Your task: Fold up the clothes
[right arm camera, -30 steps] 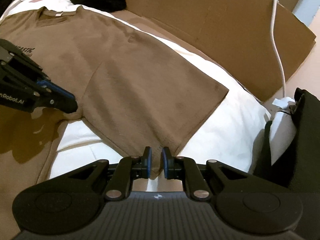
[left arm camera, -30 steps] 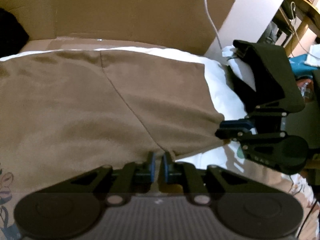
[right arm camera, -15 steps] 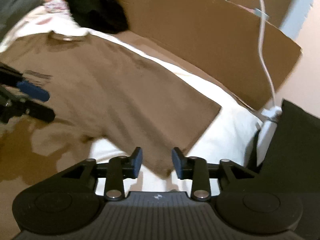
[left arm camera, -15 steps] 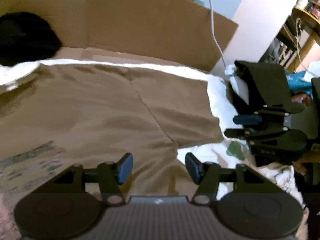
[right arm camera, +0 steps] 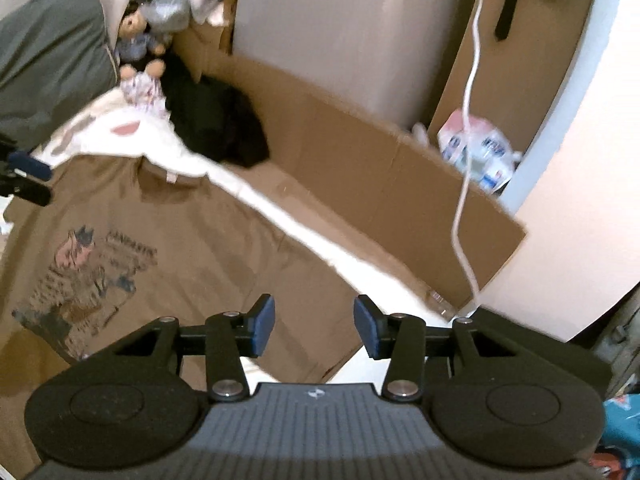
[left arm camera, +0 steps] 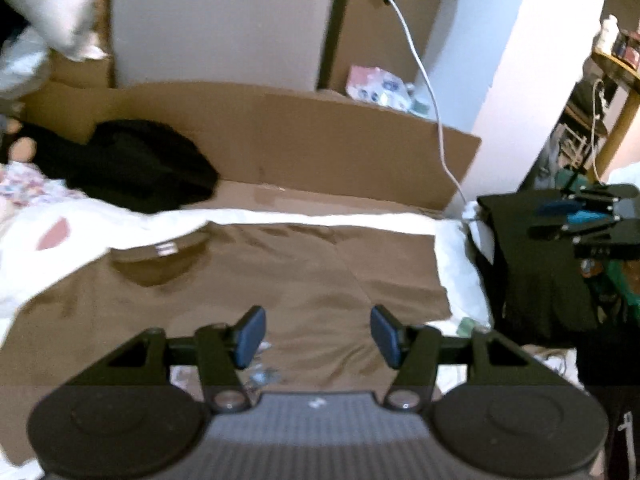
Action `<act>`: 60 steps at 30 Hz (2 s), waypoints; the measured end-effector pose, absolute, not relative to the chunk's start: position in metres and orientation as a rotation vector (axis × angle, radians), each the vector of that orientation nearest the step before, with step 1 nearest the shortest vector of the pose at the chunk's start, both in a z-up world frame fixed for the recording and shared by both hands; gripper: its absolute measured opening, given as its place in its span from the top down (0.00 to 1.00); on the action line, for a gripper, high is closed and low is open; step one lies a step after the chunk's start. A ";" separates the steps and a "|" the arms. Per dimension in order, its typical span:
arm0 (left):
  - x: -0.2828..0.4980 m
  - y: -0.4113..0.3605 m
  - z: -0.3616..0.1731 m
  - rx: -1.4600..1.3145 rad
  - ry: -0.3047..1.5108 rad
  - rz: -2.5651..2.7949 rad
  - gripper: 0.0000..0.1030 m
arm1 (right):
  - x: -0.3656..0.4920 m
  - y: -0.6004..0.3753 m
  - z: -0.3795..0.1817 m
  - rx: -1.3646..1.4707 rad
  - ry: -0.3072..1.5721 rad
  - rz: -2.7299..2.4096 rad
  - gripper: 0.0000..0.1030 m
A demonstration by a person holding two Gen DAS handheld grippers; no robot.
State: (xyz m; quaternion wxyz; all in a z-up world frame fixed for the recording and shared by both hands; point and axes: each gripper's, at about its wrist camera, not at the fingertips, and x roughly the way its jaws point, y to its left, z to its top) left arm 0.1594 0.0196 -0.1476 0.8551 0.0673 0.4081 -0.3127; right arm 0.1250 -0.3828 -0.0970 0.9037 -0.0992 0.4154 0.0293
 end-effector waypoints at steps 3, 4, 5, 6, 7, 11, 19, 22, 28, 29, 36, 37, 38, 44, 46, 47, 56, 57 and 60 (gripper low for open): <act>0.148 0.047 -0.132 0.159 0.850 -0.620 0.40 | 0.122 -0.381 -0.079 -0.196 0.838 0.058 0.51; 0.145 0.055 -0.129 0.158 0.852 -0.609 0.40 | 0.121 -0.380 -0.076 -0.193 0.835 0.059 0.51; 0.143 0.064 -0.128 0.151 0.858 -0.596 0.39 | 0.120 -0.379 -0.075 -0.190 0.834 0.061 0.50; 0.140 0.075 -0.128 0.139 0.867 -0.579 0.39 | 0.120 -0.378 -0.074 -0.187 0.834 0.064 0.50; 0.137 0.085 -0.128 0.127 0.876 -0.564 0.39 | 0.118 -0.375 -0.075 -0.186 0.837 0.070 0.50; 0.126 0.130 -0.142 0.100 0.927 -0.487 0.39 | 0.114 -0.367 -0.090 -0.173 0.862 0.090 0.50; 0.109 0.190 -0.186 0.093 1.048 -0.386 0.40 | 0.098 -0.346 -0.139 -0.200 0.963 0.157 0.50; 0.104 0.206 -0.210 0.098 1.118 -0.328 0.41 | 0.090 -0.337 -0.156 -0.220 1.000 0.190 0.50; 0.087 0.235 -0.252 0.106 1.274 -0.278 0.48 | 0.072 -0.320 -0.196 -0.232 1.102 0.259 0.50; 0.084 0.238 -0.257 0.117 1.300 -0.271 0.48 | 0.069 -0.318 -0.201 -0.235 1.117 0.270 0.50; 0.062 0.258 -0.303 0.153 1.494 -0.206 0.62 | 0.055 -0.311 -0.229 -0.203 1.224 0.324 0.50; 0.059 0.260 -0.307 0.145 1.516 -0.208 0.62 | 0.051 -0.308 -0.235 -0.209 1.244 0.333 0.50; 0.057 0.261 -0.310 0.141 1.529 -0.210 0.62 | 0.050 -0.307 -0.238 -0.212 1.255 0.338 0.50; 0.050 0.263 -0.319 0.159 1.563 -0.201 0.59 | 0.039 -0.302 -0.261 -0.191 1.359 0.365 0.50; 0.048 0.265 -0.325 0.154 1.579 -0.197 0.52 | 0.035 -0.301 -0.269 -0.174 1.396 0.375 0.50; 0.047 0.265 -0.327 0.156 1.582 -0.192 0.52 | 0.033 -0.299 -0.274 -0.167 1.420 0.382 0.50; 0.038 0.273 -0.345 0.162 1.592 -0.222 0.57 | 0.020 -0.299 -0.302 -0.162 1.534 0.359 0.50; 0.037 0.273 -0.345 0.156 1.599 -0.243 0.67 | 0.019 -0.300 -0.306 -0.159 1.550 0.352 0.50; 0.035 0.277 -0.340 0.119 1.636 -0.285 0.90 | 0.016 -0.302 -0.314 -0.138 1.592 0.339 0.50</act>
